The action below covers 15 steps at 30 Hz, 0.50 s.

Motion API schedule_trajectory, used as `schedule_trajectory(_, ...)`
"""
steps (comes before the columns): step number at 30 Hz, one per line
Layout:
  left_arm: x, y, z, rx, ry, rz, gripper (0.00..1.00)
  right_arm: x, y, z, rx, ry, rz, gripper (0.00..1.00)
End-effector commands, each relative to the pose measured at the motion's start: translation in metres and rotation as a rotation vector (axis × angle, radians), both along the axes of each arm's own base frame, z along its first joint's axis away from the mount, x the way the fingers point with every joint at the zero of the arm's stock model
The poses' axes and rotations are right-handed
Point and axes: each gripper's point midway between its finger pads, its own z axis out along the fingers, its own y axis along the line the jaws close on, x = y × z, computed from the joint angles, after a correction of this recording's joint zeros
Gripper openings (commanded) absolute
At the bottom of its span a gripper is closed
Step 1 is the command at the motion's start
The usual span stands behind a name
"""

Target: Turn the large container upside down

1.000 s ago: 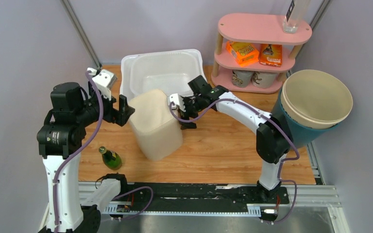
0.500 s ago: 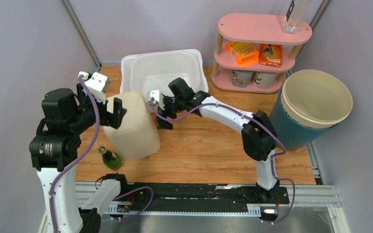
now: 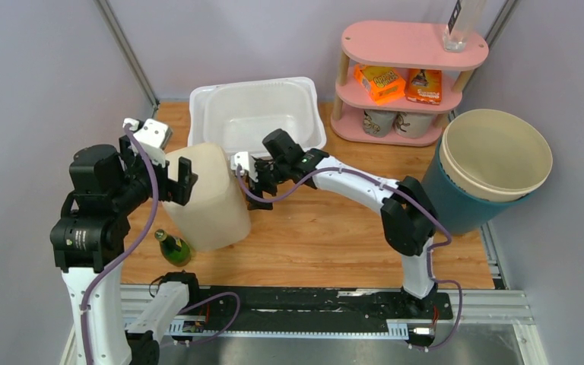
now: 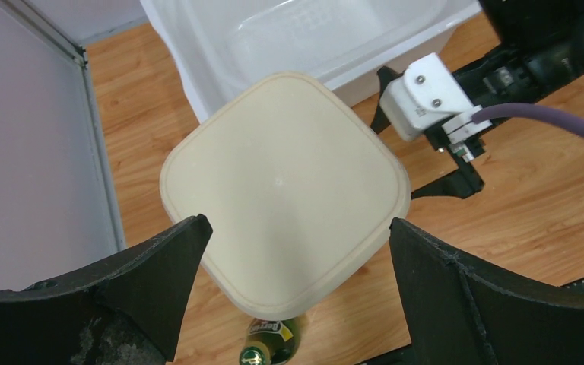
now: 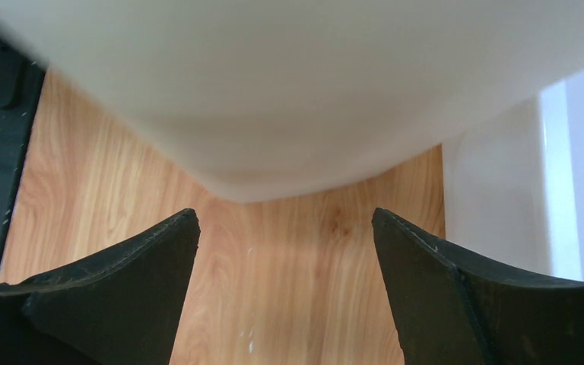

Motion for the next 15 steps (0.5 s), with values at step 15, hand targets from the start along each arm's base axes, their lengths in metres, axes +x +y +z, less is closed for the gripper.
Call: schedule_trajectory(15, -0.004, 0.016, 0.021, -0.046, -0.094, 0.111, 1.0, -0.029, 0.158, 0.004, 0.202, -0.163, 0.258, 0.88)
